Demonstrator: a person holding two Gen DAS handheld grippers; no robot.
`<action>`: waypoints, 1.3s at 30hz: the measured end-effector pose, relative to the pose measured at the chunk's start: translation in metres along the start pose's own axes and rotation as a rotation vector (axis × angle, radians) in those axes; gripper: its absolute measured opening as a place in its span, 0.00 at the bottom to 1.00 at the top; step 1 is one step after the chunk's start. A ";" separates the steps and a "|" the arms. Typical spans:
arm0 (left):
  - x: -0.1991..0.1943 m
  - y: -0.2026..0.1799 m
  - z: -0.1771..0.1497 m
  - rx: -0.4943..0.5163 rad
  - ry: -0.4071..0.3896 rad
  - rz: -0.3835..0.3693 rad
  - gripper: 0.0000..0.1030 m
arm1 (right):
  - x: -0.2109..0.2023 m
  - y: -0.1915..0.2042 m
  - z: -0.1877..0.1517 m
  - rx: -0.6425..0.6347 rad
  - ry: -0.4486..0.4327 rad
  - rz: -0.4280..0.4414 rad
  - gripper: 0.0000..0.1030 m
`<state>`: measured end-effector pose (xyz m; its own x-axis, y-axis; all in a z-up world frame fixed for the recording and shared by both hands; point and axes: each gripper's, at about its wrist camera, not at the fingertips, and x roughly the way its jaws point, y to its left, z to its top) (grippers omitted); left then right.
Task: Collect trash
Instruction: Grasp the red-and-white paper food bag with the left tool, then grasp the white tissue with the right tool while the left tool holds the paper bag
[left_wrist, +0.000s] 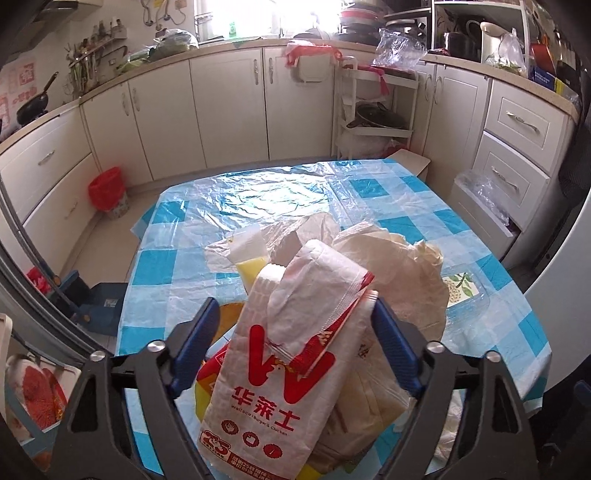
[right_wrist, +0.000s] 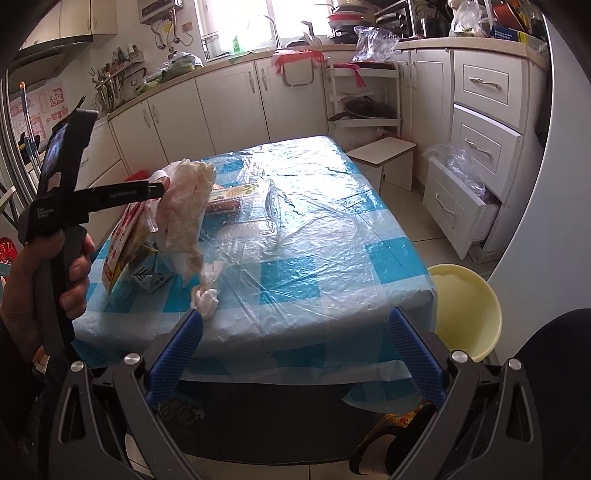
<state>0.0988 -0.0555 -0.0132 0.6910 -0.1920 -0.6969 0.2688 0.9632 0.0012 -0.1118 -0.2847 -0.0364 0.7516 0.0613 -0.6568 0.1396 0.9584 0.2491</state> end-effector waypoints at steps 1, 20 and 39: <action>-0.001 0.001 0.001 -0.004 -0.003 -0.011 0.58 | 0.001 -0.001 0.000 0.004 0.004 0.002 0.94; -0.023 0.053 0.010 -0.146 -0.084 -0.069 0.00 | 0.008 0.005 0.000 -0.020 0.010 0.009 0.94; -0.111 0.087 0.017 -0.261 -0.277 -0.117 0.00 | 0.040 0.051 0.015 -0.176 0.076 0.148 0.69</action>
<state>0.0568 0.0461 0.0769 0.8303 -0.3122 -0.4617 0.2015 0.9405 -0.2735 -0.0650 -0.2375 -0.0394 0.7039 0.2192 -0.6756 -0.0881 0.9708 0.2232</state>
